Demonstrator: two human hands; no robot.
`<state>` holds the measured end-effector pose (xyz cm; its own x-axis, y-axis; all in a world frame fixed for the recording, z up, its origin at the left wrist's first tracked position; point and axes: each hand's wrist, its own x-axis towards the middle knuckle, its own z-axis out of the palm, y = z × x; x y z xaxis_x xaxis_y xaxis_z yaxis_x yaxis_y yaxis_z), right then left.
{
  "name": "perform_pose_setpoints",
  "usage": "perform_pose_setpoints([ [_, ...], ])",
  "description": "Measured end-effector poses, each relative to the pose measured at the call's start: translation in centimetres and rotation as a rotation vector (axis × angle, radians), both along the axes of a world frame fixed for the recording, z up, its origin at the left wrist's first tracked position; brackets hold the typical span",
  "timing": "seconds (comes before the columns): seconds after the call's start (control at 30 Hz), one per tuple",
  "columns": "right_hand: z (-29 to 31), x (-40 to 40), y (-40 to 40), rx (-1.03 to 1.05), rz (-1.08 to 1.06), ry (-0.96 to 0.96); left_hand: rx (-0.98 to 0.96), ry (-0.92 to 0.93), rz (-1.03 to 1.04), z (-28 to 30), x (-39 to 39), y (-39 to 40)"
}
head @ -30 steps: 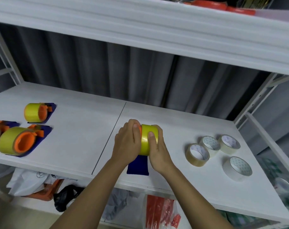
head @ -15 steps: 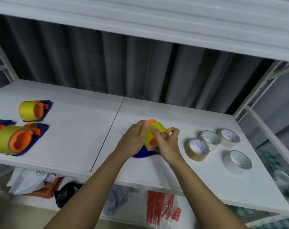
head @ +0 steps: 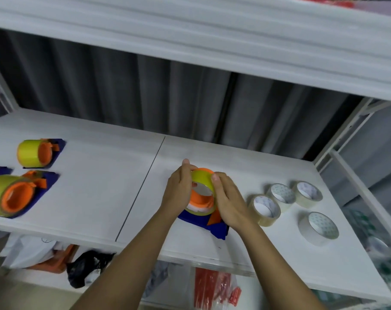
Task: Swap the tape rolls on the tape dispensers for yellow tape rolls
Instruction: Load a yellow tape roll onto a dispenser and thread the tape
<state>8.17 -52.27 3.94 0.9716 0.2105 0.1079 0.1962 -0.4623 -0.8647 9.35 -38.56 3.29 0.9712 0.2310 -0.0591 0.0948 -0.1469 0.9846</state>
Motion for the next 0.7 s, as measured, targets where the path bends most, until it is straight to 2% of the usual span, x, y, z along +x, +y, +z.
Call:
perform_pose_setpoints([
  [0.1, 0.09, -0.05, 0.38, 0.035, 0.057, 0.081, -0.007, -0.005, 0.031, -0.21, 0.14, 0.13],
  [0.23, 0.29, 0.04, 0.63, -0.202, -0.009, -0.045, -0.007, -0.009, 0.039, -0.18, 0.17, 0.05],
  [0.3, 0.56, 0.12, 0.55, -0.243, -0.019, -0.088, 0.008, 0.002, 0.051, -0.15, 0.15, -0.09],
  [0.43, 0.64, 0.07, 0.24, -0.192, 0.068, -0.076, 0.055, -0.01, 0.064, 0.03, -0.05, 0.08],
  [0.7, -0.21, 0.5, 0.31, -0.152, 0.027, -0.107, 0.064, -0.073, 0.086, -0.11, -0.23, 0.17],
])
